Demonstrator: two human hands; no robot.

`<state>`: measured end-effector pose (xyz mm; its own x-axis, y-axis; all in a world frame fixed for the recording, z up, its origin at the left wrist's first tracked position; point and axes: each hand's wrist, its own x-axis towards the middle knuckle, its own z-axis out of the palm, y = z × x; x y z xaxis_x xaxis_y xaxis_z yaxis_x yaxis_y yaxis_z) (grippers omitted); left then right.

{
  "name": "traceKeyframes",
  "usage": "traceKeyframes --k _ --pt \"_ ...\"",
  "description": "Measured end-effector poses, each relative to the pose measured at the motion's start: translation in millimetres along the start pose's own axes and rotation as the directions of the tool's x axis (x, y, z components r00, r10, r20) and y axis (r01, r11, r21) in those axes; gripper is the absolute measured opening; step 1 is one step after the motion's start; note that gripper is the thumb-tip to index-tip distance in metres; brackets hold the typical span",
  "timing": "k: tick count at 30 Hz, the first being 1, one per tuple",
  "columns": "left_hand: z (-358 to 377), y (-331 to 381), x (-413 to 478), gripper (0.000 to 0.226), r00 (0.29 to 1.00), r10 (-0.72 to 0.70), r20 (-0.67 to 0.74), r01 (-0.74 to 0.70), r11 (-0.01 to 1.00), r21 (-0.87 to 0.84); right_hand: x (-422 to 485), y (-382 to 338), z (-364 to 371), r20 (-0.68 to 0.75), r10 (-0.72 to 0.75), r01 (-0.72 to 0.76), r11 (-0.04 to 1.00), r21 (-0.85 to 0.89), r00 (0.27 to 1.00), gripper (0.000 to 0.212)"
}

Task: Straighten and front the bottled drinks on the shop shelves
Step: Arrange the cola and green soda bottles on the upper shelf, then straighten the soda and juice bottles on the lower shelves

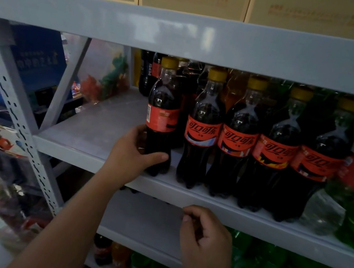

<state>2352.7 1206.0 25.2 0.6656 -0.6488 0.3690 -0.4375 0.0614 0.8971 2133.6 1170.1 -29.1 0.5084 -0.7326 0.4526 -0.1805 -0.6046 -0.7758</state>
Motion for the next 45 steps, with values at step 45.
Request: traceKeyframes --k 45 --pt "144.0 -99.8 -181.9 0.028 0.916 -0.276 0.292 0.189 0.937 0.292 -95.4 190.5 -24.5 0.218 0.637 -0.527 0.749 -0.401 0.739 0.018"
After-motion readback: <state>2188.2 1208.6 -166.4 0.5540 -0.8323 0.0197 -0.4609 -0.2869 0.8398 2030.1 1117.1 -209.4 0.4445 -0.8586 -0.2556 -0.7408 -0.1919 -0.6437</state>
